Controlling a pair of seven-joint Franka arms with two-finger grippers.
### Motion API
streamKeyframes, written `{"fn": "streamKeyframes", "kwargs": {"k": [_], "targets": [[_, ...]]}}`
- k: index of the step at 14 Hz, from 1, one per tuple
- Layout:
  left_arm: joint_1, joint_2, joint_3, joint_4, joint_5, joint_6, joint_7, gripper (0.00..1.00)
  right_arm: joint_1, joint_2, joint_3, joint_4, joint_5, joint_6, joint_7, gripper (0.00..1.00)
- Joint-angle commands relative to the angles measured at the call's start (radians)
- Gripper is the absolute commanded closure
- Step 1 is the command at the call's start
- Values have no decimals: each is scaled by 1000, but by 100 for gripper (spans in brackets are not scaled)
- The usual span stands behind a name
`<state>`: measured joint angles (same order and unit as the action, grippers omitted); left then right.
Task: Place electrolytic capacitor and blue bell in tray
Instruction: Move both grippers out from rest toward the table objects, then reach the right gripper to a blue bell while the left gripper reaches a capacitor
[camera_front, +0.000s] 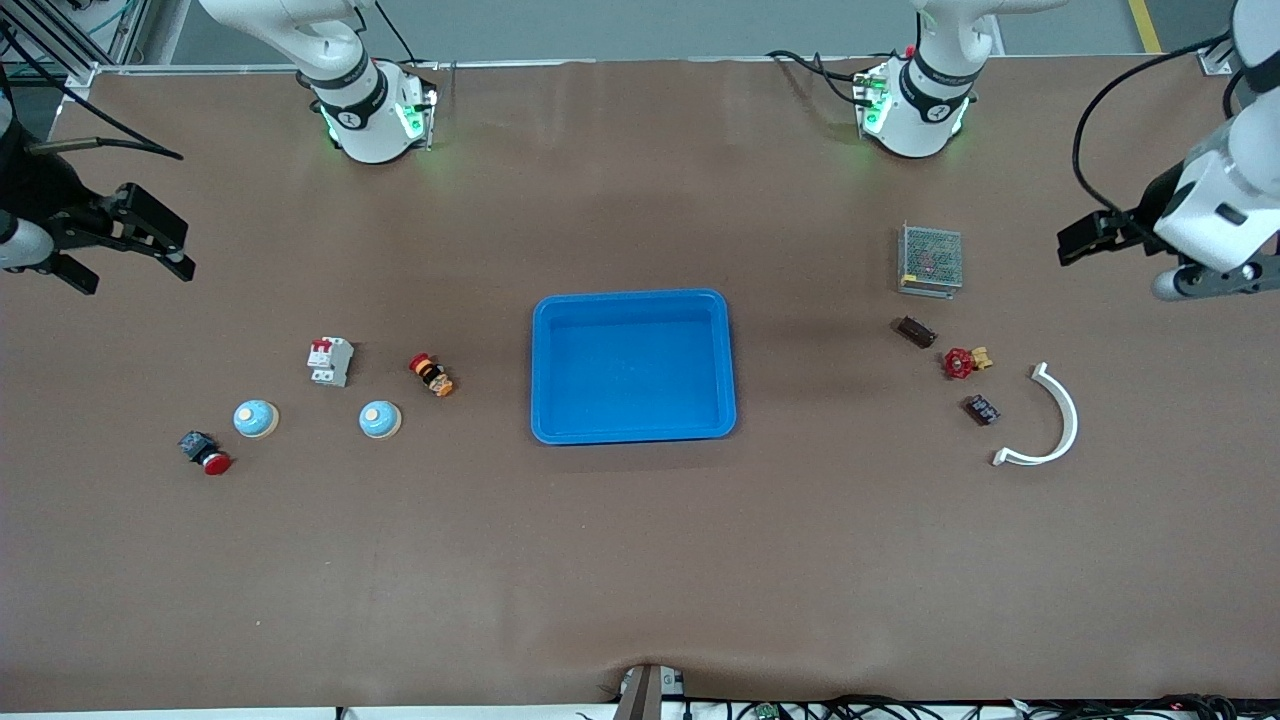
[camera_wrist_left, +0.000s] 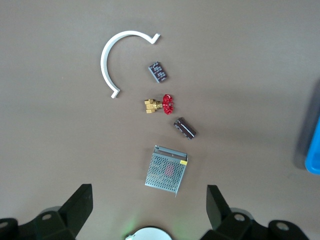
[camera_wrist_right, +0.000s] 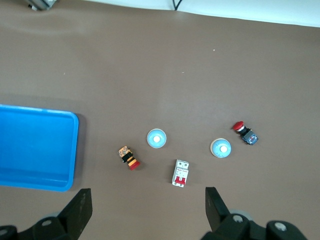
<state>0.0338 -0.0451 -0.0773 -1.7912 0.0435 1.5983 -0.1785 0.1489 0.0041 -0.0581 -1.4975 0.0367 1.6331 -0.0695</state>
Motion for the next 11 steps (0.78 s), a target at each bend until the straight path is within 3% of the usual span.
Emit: {"fn": "streamKeyframes", "kwargs": {"k": [1,5,11], "targets": [[8,-32,-10,-126,1,101,-82,0,8,77,-5,19,-5,31,-33,0],[8,-32,-18,-290,-1,277,-188,0,8,186,-5,-18,6,186,-44,0],[3,8,-73,-519,-1,587,-438,0,6,263,-5,-251,6,519,-124,0]]}}
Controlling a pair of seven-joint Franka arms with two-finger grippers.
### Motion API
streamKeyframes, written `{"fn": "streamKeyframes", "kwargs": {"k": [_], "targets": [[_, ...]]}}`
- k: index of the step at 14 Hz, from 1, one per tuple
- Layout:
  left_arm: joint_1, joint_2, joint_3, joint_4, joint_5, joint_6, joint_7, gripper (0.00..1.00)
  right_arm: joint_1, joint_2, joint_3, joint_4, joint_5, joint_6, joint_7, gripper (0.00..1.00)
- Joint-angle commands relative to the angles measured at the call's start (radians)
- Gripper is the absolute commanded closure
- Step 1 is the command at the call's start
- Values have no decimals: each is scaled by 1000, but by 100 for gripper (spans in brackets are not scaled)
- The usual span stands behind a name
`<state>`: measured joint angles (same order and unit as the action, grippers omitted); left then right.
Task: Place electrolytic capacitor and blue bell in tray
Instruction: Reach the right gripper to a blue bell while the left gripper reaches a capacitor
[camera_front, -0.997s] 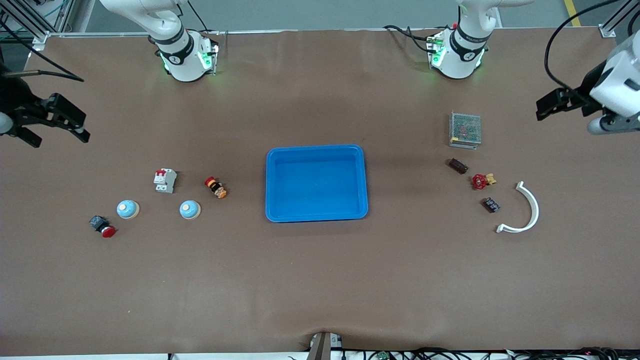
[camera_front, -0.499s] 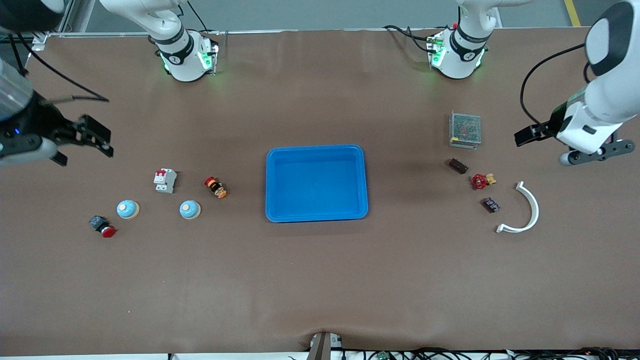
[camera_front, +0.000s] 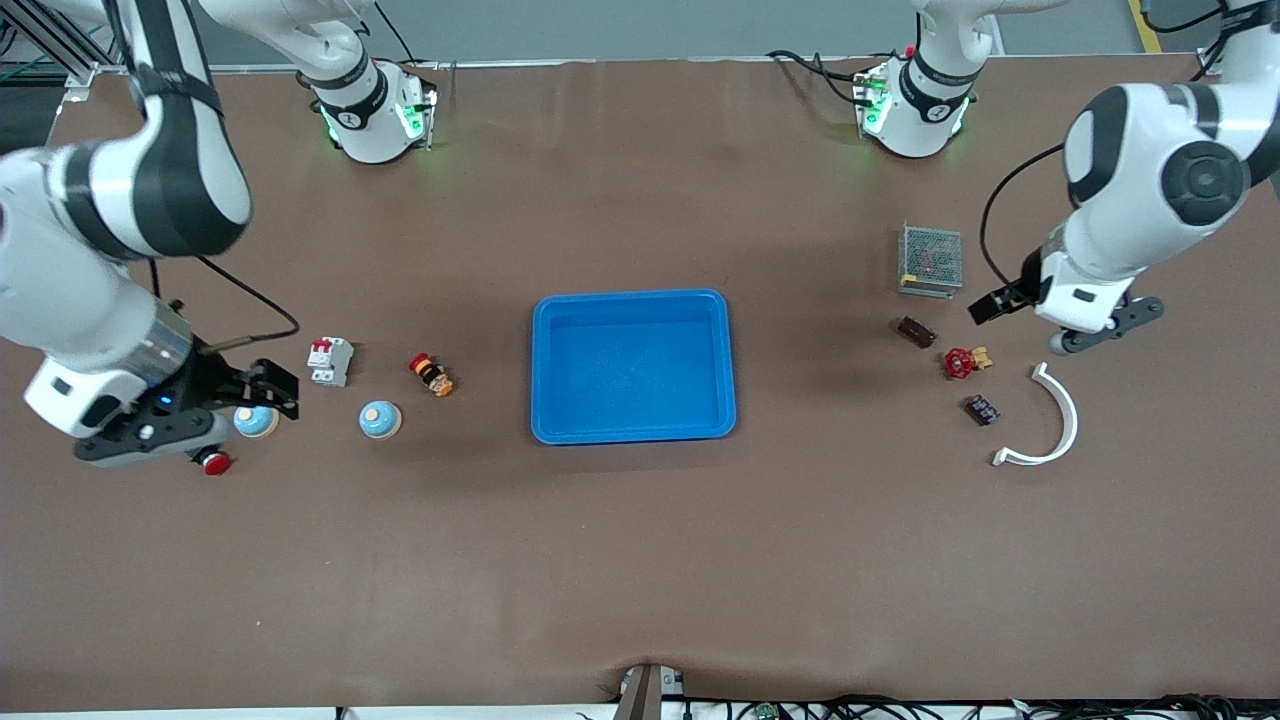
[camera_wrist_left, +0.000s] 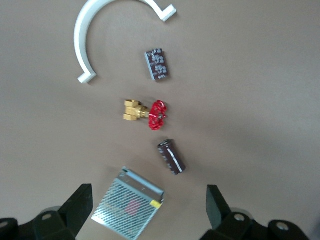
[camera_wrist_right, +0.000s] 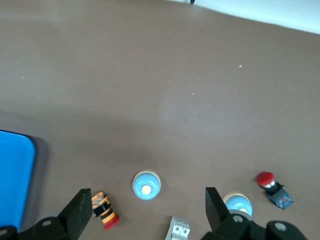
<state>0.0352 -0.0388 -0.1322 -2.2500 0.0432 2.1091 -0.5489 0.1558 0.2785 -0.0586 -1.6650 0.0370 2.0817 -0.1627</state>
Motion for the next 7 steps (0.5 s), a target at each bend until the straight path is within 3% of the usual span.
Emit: {"fn": "streamKeyframes", "kwargs": {"k": [1,7], "targets": [[2,23,-20,-75,0,101,-106,0,-2,-10,-4,-128,7,119,-32,0],[0,152,-32,-134,0,267,-345,2,-12,34,-4,-231,6,158,-186,0]]}}
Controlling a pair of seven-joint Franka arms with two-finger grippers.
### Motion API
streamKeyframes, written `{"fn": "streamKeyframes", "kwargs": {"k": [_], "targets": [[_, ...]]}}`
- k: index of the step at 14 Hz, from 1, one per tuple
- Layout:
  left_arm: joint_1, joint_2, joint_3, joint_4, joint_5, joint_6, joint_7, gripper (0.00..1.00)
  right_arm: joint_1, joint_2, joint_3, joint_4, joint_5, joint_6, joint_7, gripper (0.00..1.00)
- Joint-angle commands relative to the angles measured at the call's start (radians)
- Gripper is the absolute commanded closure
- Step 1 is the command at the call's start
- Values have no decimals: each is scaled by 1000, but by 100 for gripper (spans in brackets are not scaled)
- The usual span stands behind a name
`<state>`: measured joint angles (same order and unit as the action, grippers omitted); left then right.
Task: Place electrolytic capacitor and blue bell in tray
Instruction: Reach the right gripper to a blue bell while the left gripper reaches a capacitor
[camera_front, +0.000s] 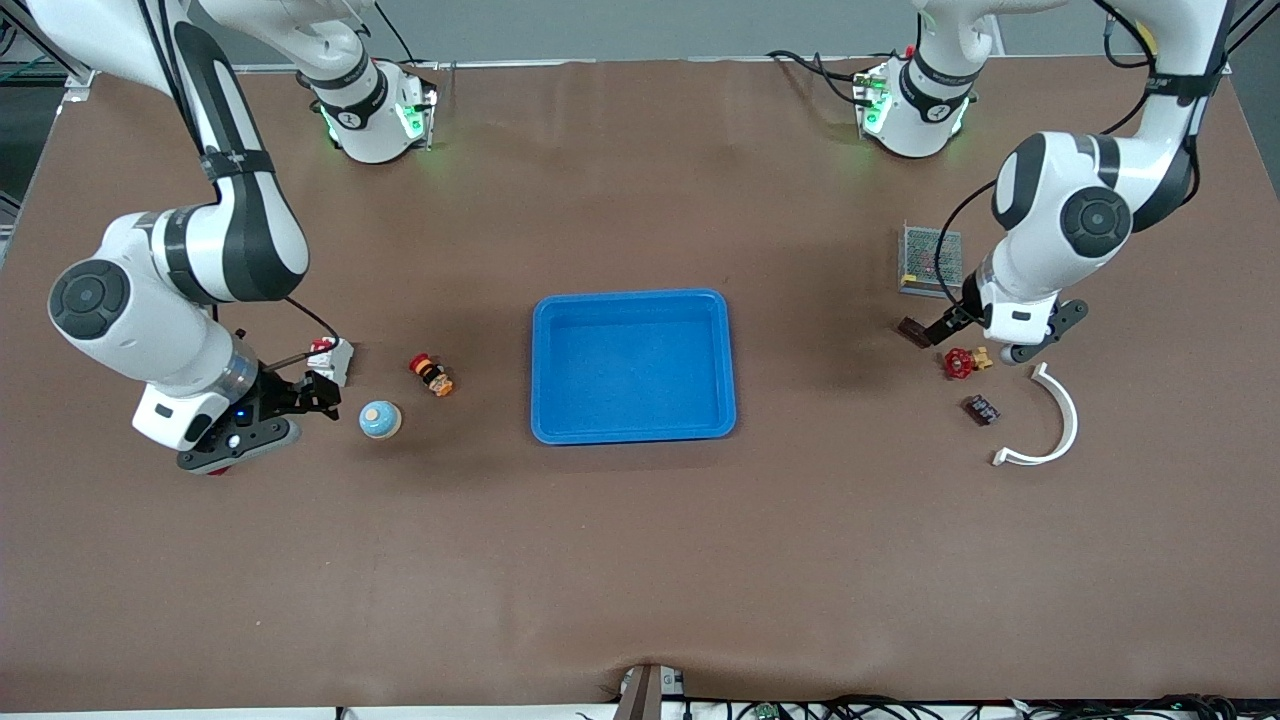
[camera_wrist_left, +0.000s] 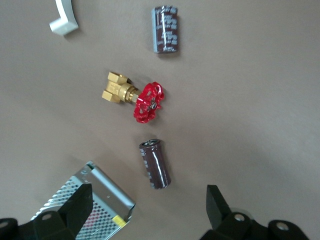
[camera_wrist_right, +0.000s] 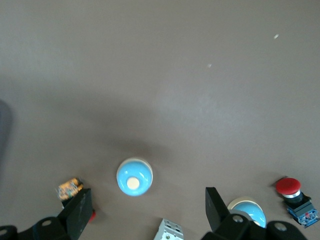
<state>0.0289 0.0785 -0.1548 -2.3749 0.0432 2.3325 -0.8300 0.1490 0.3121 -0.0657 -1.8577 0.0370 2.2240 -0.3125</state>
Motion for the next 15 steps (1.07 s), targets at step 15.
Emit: {"fn": "streamKeyframes", "kwargs": {"k": [15], "targets": [[3,228,-9,-10,14,166,-258,36,26,145,6,-121,7,192,-76,0]]}}
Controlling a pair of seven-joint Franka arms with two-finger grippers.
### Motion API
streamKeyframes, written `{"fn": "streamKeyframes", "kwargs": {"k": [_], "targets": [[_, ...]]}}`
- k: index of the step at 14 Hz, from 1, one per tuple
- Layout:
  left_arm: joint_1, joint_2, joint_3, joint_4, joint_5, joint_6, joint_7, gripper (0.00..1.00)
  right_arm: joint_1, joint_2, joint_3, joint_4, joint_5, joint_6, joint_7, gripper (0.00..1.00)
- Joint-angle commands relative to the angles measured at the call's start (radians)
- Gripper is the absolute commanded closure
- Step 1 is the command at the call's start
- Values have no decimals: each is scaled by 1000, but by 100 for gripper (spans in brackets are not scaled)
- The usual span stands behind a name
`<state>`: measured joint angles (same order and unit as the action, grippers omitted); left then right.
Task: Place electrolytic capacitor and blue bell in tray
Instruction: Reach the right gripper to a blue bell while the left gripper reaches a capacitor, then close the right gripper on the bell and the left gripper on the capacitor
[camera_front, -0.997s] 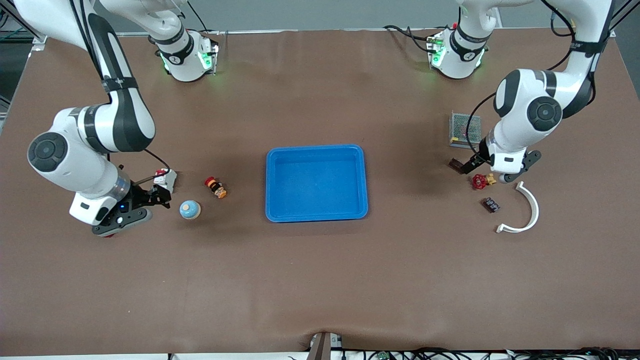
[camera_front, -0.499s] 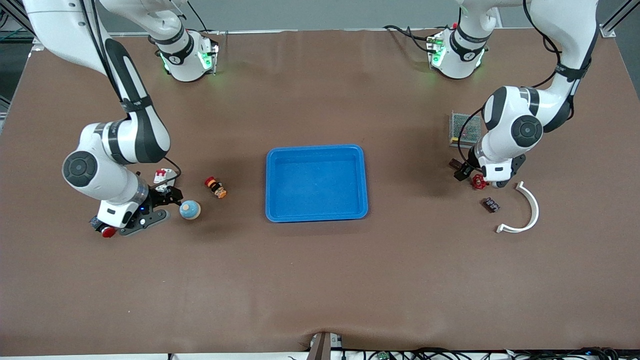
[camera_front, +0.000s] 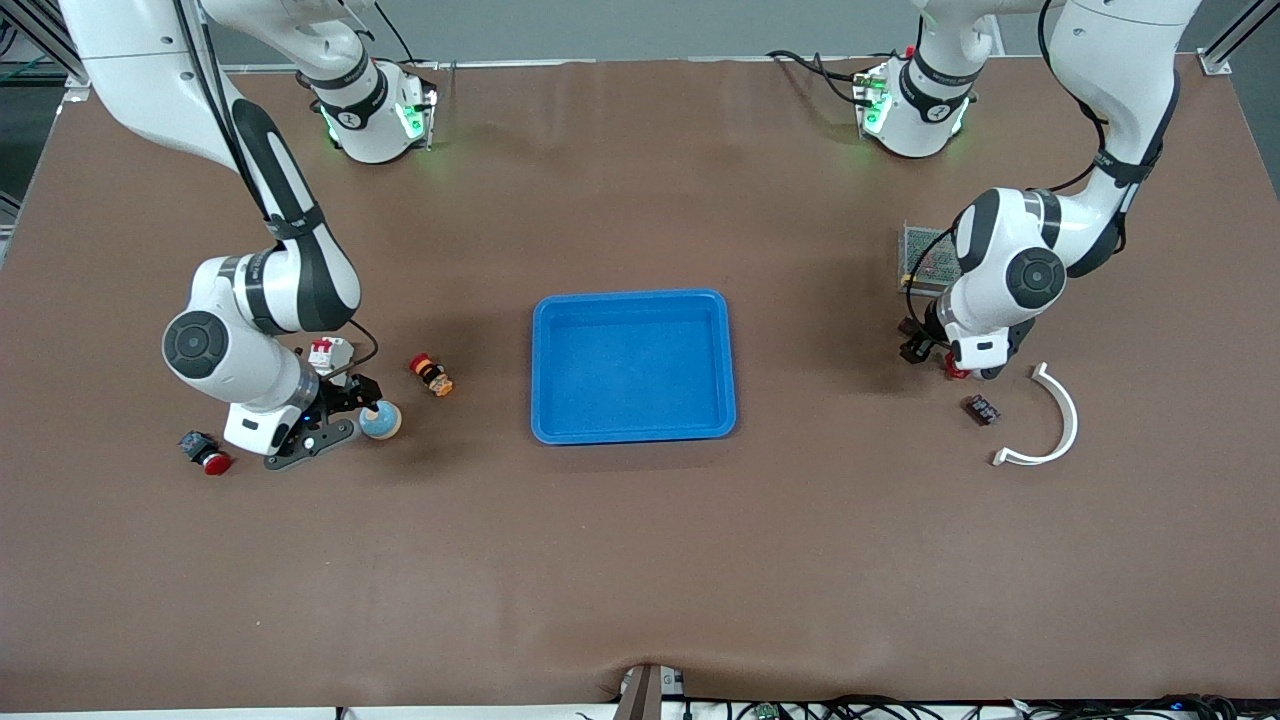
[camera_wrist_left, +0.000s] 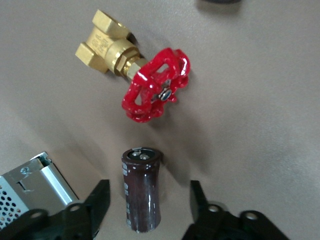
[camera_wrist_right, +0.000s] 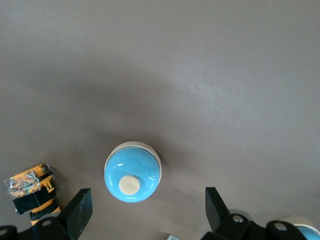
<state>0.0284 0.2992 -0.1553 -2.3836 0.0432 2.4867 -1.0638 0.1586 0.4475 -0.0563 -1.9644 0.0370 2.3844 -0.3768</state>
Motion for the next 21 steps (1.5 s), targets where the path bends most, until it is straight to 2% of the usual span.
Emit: {"fn": "streamKeyframes", "kwargs": {"k": [1,5,8,9,12,16,19,21], "targets": [[4,11,-7,-2,15,12,-24,39,19,14,-5,-24,7,51,-11,0],[-5,14,-7,0,17,12,-24,59,21,39,-4,-28,7,90,-11,0],[-13,15,-9,10,17,11,-28,97,32,46,-4,-53,7,130,-14,0],[-18,12,-9,23,17,8,-38,100,35,51,-4,-59,7,151,-14,0],[-74,5,-9,76,17,-12,-137,100,38,71,-4,-71,7,194,-13,0],[-174,15,-12,226,15,-150,-289,100,38,79,-4,-85,7,213,-14,0],[-261,27,-16,308,1,-174,-436,100,38,86,-5,-102,7,245,-14,0],[-324,72,-18,375,1,-174,-563,100,38,89,-5,-102,7,246,-14,0]]}}
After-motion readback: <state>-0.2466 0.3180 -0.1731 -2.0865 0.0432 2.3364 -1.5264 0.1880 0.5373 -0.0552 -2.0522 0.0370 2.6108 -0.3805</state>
